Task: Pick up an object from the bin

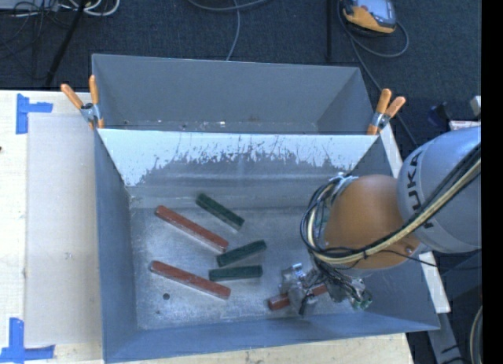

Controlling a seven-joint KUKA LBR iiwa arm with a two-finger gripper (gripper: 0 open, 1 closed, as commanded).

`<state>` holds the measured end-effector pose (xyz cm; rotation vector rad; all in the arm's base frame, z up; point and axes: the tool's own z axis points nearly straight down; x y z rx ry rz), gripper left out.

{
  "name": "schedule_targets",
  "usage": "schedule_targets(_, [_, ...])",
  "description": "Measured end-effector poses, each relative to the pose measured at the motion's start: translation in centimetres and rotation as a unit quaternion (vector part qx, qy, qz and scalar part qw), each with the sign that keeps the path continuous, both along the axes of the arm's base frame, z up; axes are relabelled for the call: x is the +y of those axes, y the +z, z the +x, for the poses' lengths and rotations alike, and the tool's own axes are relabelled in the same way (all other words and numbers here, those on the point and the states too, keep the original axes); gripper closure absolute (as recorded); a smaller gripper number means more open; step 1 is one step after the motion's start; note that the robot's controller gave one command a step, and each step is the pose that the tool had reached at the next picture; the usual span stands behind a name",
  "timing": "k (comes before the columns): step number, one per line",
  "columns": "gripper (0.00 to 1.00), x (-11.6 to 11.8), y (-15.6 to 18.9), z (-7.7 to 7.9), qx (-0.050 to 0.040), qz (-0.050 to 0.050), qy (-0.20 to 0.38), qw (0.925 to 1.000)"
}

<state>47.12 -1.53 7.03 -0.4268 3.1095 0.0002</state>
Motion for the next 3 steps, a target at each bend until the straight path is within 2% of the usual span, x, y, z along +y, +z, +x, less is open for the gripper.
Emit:
schedule_targets(1, [1.00,0.0,0.0,0.0,0.0000,0.000,0.001,1.0000])
schedule_targets(2, [1.00,0.5,0.0,1.9,-0.0010,-0.001,0.409,0.9127])
schedule_targets(3, [1.00,2.3,1.7,0.3,0.0001,0.000,0.418,0.9082])
